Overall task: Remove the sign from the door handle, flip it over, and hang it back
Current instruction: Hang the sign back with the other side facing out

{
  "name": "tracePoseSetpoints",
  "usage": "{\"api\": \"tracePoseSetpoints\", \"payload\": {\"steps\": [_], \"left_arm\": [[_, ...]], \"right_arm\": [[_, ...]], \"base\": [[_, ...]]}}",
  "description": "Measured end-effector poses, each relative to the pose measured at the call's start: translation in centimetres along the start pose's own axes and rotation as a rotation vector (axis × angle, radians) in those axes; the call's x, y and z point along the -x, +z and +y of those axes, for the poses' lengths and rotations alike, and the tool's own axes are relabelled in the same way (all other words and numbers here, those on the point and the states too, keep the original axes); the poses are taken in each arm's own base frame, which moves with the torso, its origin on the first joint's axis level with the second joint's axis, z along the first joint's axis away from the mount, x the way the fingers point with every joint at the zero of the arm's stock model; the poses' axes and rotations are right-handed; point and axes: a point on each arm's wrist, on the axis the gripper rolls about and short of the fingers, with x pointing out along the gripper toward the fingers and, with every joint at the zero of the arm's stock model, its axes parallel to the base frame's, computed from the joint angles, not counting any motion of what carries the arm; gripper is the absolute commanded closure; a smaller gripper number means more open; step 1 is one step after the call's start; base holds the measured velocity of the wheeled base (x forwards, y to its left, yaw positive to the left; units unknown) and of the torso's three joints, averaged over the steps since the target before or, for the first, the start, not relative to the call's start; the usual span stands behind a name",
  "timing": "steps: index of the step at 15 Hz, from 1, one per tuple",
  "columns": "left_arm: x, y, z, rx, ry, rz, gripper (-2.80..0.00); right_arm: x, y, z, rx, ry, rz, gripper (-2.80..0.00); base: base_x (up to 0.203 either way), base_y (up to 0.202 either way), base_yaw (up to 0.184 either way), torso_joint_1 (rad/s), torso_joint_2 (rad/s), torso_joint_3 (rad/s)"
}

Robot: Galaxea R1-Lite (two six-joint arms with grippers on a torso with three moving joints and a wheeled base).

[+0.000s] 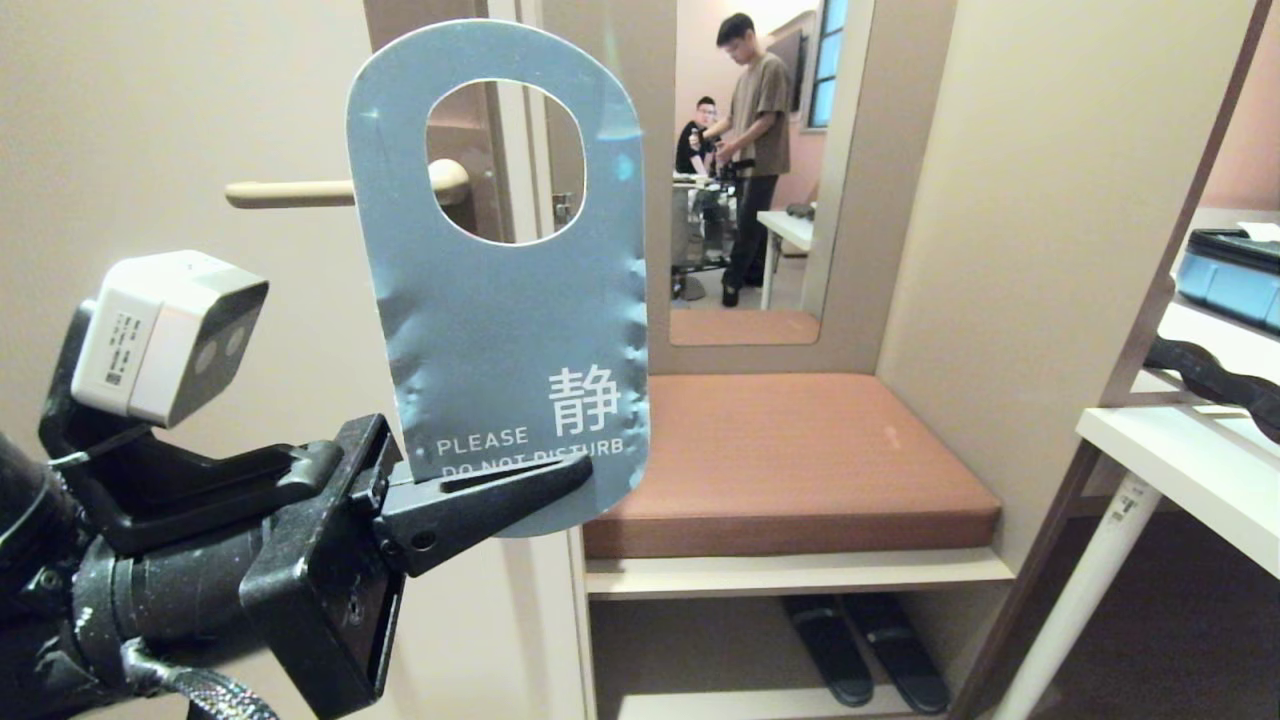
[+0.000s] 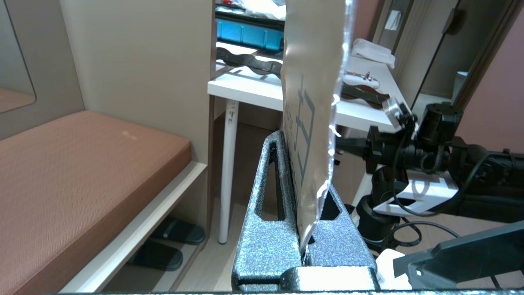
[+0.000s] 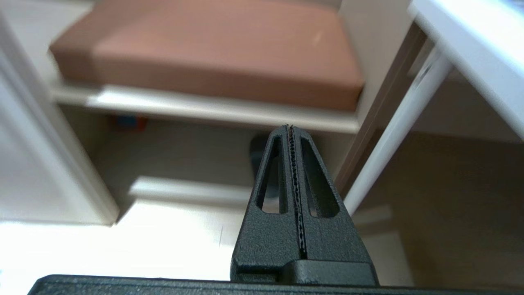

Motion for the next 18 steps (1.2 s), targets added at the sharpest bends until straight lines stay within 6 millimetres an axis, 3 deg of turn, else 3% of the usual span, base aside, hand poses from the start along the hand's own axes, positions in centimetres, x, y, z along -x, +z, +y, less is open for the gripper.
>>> {"api": "tracePoseSetpoints", "payload": {"steps": [10, 18], "left_arm": [[1.0, -0.3, 0.2, -0.024, 0.04, 0.015, 0.0], [1.5, -0.2, 0.4, -0.039, 0.064, 0.01, 0.0]], "right_arm": [[0.8, -1.2, 0.0, -0.043, -0.025, 0.005, 0.0], [2.1, -1.7, 0.1, -0.007, -0.015, -0.166, 0.0]], "base": [[0.0, 0.0, 0.0, 0.0, 0.0, 0.0], [0.0, 0.0, 0.0, 0.0, 0.0, 0.0]]}}
